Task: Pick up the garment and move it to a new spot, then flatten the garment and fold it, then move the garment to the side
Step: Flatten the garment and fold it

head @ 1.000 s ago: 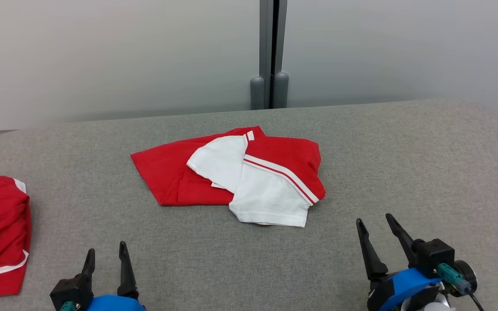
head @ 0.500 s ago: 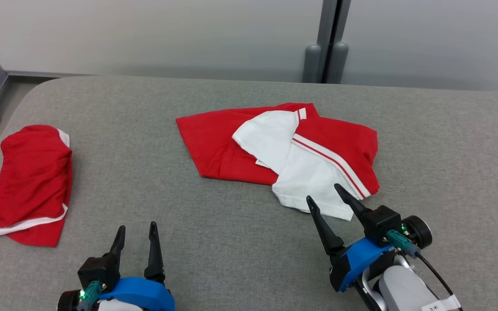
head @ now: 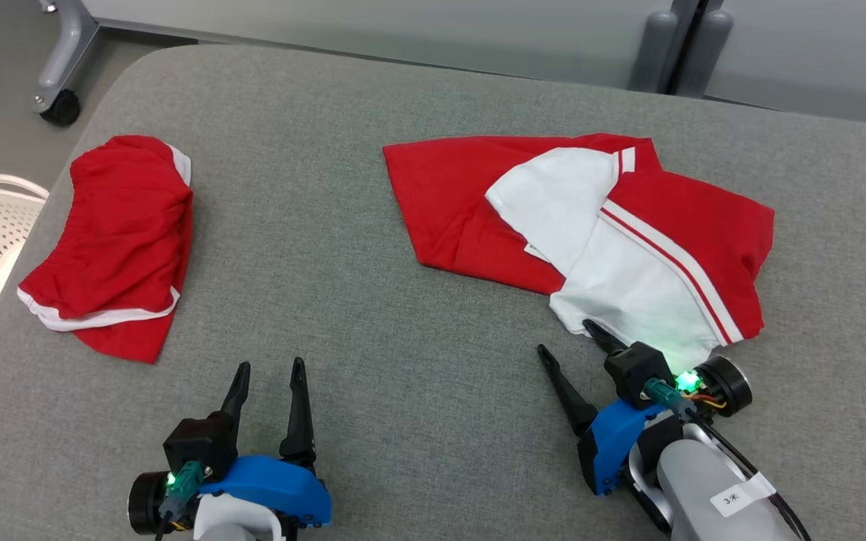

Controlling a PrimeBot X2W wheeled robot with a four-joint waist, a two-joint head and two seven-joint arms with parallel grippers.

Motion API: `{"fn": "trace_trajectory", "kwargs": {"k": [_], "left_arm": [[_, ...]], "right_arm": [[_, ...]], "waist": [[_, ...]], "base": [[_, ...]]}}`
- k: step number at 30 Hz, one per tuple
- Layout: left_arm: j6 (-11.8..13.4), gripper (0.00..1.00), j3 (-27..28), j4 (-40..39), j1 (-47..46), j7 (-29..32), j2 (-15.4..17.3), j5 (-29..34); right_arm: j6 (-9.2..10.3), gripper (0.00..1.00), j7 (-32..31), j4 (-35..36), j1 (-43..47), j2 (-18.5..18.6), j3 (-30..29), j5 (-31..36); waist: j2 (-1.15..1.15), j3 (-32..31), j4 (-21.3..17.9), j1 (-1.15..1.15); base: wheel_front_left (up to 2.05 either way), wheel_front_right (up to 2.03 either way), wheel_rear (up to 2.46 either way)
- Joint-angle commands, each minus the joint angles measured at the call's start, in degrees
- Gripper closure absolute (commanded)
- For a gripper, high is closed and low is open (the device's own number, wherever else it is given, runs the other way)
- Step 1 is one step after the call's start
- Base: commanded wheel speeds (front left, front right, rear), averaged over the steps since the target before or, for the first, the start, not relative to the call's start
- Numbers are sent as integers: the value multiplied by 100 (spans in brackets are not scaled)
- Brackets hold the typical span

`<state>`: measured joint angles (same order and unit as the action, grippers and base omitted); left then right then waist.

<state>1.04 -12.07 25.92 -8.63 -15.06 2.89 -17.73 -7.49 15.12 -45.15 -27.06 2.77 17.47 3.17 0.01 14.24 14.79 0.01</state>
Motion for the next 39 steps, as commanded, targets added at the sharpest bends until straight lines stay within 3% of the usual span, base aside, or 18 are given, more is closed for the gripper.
{"fn": "trace_trajectory", "kwargs": {"k": [1,5,6,8,9,10,16,20,25,30,39], "left_arm": [[27,0,-65,-19,-107,-18,-3,-52],[12,0,-152,-54,-152,-18,-1,-152],[5,0,-177,-73,-153,-18,-1,-161],[-11,0,-207,-124,-177,-18,-2,-184],[-16,0,-215,-151,-187,-17,-3,-189],[-26,0,-211,-183,-193,-18,-2,-207],[-60,0,-73,-372,-166,-17,-1,-237],[-221,0,75,-566,-77,-18,-4,-175],[-219,0,170,-387,18,-18,2,109],[-298,0,272,-266,84,-17,-1,214],[-438,0,378,19,161,-18,-1,122]], "right_arm": [[-1,0,1,-129,-98,26,-67,68],[0,0,-14,-299,-135,34,-183,120],[0,17,-22,-316,-150,34,-195,116],[0,66,-22,-311,-158,39,-235,113],[0,77,-22,-295,-161,40,-249,116],[0,100,-22,-287,-165,40,-260,118],[0,100,-5,55,-140,39,-278,-83],[-1,100,6,556,-79,31,-288,-354],[-1,100,6,1290,-58,30,-484,-786],[-1,100,6,1858,-222,88,-1078,-980],[-1,100,6,2088,-349,363,-2241,-1007]], "waist": [[-1,102,86,-1],[-1,187,107,-1],[-1,198,107,-1],[-1,218,96,-1],[-1,225,87,-1],[-1,230,78,-1],[-1,225,-30,-1],[-1,142,-188,-1],[-1,-39,-480,-1],[-1,-202,-799,-1],[-1,-468,-1285,-1]], "base": [[0,0,0],[0,0,0],[0,0,0],[0,0,0],[0,0,0],[0,0,0],[0,0,0],[0,0,0],[0,0,0],[0,0,0],[0,0,0]]}}
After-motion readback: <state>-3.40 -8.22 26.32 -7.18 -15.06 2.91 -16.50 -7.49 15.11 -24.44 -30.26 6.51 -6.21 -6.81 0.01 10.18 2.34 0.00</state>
